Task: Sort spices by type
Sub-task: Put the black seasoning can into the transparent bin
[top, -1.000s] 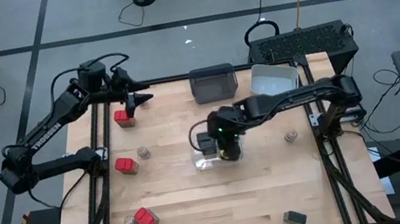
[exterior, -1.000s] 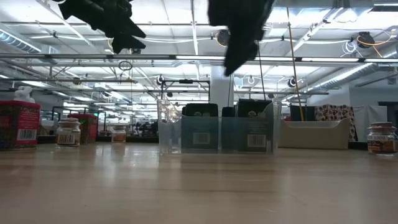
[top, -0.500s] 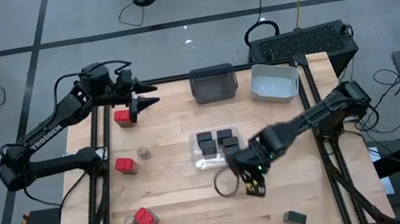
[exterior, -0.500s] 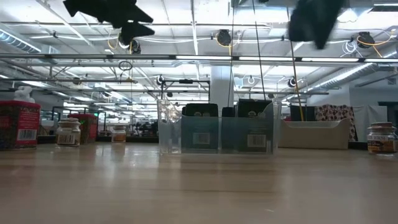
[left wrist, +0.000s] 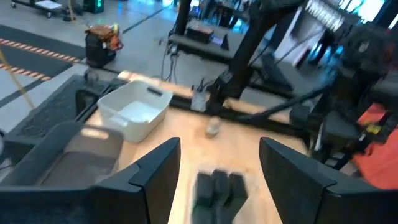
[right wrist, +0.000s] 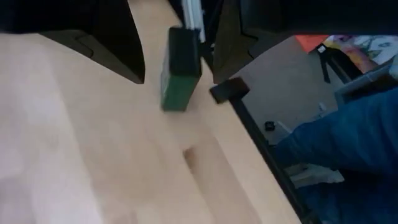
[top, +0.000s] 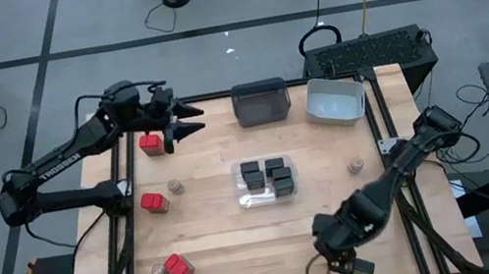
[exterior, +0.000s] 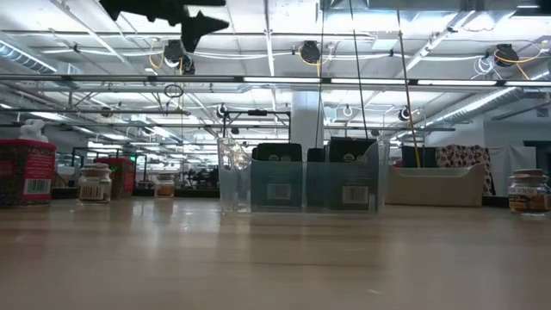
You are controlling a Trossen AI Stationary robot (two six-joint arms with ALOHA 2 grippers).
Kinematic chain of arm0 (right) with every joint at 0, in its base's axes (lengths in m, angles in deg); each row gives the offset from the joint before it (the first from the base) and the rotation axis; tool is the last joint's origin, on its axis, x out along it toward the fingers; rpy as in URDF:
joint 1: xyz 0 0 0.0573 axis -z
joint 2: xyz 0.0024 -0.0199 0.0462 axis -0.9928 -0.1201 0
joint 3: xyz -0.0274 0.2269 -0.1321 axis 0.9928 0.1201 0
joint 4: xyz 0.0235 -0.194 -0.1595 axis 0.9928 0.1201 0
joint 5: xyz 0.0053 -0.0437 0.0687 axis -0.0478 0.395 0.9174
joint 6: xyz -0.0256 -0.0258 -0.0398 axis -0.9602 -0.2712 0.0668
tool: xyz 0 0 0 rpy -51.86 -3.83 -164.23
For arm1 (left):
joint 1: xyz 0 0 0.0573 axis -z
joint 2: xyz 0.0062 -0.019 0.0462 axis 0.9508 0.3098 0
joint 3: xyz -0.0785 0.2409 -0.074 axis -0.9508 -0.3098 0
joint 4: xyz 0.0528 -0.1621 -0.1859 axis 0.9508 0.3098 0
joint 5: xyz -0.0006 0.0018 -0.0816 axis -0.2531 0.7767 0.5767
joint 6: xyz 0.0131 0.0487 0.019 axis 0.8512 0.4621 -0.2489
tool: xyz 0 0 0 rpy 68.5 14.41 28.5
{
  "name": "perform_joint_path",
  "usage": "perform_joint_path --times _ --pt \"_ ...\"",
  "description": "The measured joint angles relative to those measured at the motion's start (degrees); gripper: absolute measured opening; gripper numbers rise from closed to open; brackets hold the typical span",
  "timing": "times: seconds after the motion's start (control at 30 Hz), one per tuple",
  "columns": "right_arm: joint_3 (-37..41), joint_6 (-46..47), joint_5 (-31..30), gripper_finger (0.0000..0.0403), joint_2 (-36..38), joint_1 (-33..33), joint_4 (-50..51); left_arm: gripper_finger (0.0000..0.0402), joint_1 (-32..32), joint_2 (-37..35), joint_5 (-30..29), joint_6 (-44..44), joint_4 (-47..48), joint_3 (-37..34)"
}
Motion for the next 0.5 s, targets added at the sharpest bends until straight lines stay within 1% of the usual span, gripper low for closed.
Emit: perform_joint_path --times 0.13,0.2,0.27,0.37,0.5 --pt "0.0 5.6 0.1 0.0194 0.0 -4.1 -0.6 0.0223 2.3 0.5 -0.7 -4.0 -3.5 0.0" --pt "0.0 9.1 0.2 0.0213 0.0 -5.7 -0.2 0.0223 3.5 0.6 -1.2 -5.5 -4.7 0.0" --pt "0.0 12.1 1.5 0.0236 0.0 -6.7 0.6 0.0223 4.8 0.6 -3.2 -7.1 -5.4 0.0" --pt "0.0 12.8 2.6 0.0275 0.0 -7.2 1.4 0.0223 6.6 0.6 -7.7 -10.4 -6.9 0.0" --pt "0.3 11.6 0.0 0.0311 -1.1 -7.9 4.6 0.0223 8.7 0.6 -11.2 -13.7 -8.6 0.0"
